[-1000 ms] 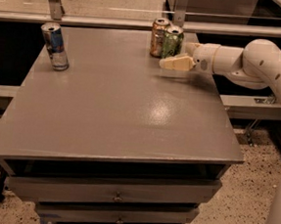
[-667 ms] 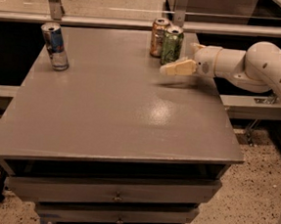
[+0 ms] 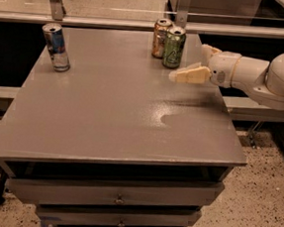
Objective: Move green can near orange can
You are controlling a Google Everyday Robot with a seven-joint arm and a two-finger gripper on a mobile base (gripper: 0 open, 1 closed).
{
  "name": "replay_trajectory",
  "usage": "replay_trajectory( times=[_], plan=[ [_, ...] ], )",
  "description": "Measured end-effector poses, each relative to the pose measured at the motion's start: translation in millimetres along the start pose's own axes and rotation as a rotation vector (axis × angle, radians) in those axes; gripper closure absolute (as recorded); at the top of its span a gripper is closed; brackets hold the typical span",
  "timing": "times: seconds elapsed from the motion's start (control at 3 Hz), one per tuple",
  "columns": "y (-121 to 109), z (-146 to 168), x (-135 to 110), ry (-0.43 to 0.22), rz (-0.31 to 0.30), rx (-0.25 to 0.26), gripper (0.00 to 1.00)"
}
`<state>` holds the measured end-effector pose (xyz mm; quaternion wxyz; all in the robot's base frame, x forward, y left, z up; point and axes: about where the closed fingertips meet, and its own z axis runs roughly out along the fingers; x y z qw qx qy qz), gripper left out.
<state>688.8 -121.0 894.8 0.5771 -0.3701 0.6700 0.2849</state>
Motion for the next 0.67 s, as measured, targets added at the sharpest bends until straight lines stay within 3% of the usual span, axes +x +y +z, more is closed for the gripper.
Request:
replay_trajectory(
  times=[0.33,0.67],
  plan=[
    [25.9,-35.0,-24.1,-0.077,-0.035,-0.037,0.0],
    [28.4,-39.9,-25.8,-0.084,-0.04,-0.042,0.0]
  ],
)
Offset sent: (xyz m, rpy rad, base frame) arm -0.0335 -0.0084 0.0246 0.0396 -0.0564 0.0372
